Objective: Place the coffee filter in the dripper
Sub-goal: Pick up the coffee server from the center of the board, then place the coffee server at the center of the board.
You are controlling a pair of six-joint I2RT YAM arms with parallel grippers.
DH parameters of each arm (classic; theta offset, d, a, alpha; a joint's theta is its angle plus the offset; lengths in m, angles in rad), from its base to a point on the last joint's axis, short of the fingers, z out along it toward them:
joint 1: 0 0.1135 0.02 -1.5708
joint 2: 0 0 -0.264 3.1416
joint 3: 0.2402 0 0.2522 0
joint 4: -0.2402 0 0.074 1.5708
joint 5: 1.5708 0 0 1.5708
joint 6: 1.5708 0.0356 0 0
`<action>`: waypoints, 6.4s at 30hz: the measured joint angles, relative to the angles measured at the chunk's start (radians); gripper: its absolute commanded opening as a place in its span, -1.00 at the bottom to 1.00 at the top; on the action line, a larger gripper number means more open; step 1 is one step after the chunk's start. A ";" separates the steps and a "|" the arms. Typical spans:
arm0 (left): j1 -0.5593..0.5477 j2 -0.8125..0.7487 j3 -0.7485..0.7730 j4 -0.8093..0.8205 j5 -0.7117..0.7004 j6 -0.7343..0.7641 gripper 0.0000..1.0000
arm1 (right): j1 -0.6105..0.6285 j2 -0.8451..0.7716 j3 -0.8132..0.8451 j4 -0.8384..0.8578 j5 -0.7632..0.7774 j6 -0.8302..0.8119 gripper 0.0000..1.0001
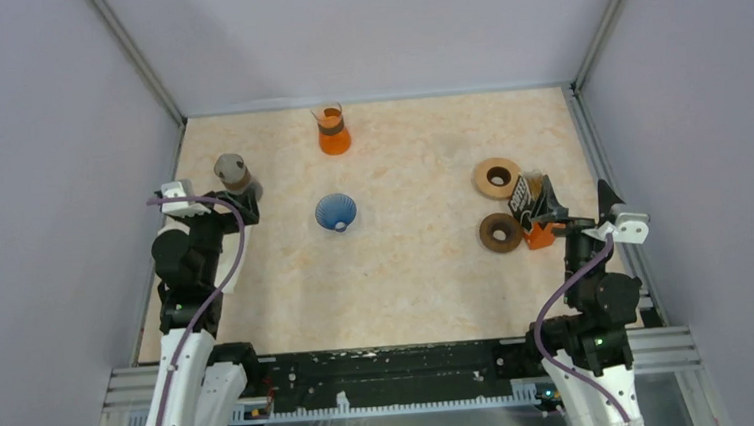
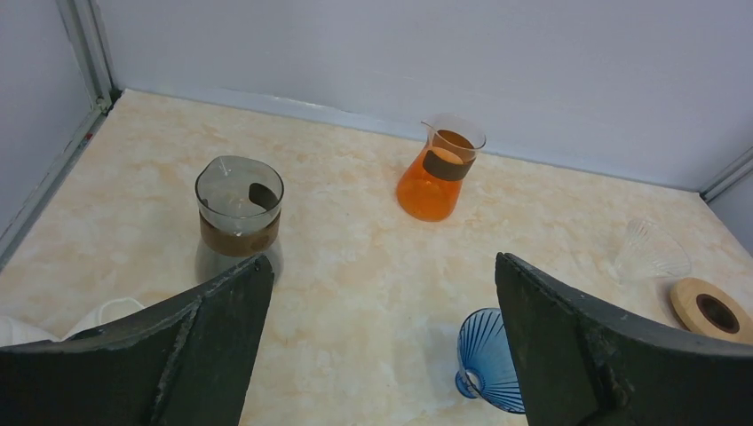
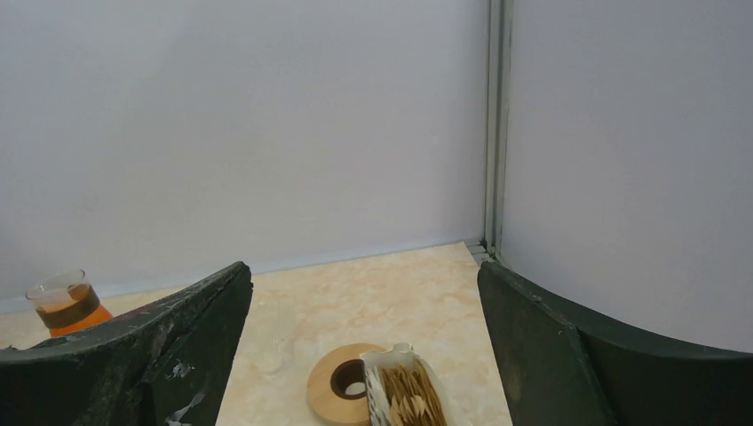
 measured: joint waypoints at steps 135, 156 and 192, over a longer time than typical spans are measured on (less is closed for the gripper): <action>-0.699 0.829 0.905 -0.806 0.112 0.260 -1.00 | 0.041 0.035 0.000 -0.011 -0.067 -0.012 0.98; -0.782 0.948 0.677 -0.549 0.214 0.507 -1.00 | 0.041 0.046 0.000 -0.013 -0.067 -0.019 0.98; -0.782 0.903 0.655 -0.507 0.249 0.594 0.55 | 0.042 0.050 0.000 -0.013 -0.068 -0.021 0.98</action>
